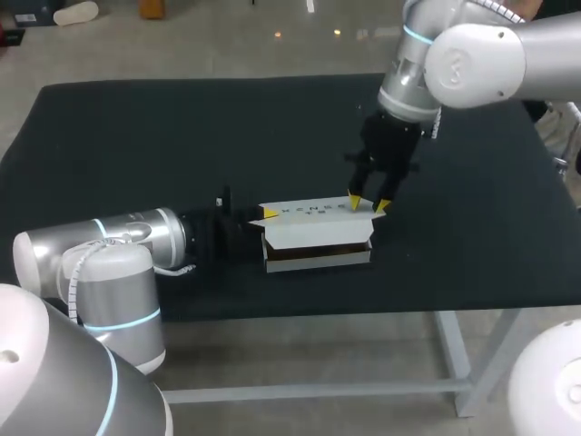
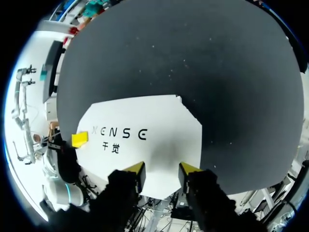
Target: Assemble the packaging by folding the flat box into shape, placing the metal phone stand inside, and closing the box properly
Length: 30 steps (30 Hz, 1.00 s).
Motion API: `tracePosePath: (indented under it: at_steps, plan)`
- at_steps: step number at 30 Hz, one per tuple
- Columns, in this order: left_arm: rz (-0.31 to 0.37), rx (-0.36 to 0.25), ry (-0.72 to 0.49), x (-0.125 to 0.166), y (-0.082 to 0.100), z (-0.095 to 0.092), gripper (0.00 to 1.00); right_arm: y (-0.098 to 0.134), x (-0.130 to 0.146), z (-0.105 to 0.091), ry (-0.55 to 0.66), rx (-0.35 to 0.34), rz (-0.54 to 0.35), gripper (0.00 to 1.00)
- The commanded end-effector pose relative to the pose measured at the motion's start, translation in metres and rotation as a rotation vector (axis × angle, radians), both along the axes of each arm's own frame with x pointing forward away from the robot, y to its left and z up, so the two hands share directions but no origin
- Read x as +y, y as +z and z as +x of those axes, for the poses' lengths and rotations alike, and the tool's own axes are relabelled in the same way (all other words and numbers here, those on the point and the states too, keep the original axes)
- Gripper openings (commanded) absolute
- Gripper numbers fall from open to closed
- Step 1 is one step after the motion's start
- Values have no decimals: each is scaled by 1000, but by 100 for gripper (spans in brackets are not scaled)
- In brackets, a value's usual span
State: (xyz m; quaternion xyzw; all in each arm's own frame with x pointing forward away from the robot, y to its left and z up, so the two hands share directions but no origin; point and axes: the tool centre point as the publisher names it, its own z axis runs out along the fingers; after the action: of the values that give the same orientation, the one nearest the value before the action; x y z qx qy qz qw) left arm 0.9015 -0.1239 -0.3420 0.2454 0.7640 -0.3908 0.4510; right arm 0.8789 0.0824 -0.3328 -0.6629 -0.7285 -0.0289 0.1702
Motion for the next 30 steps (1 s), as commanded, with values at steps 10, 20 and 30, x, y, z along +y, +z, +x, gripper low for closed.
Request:
tracePosePath:
  at_steps: [10, 20, 30]
  plan:
    - [-9, -18, 10, 3, -6, 1, 0, -6, -1, -1, 10, 16, 12, 45]
    - [-20, -31, 14, 7, -2, -3, 20, -7, 1, -1, 7, 18, 12, 45]
    - [-21, -40, 23, 16, -2, -10, 29, -8, 1, -2, 4, 18, 9, 44]
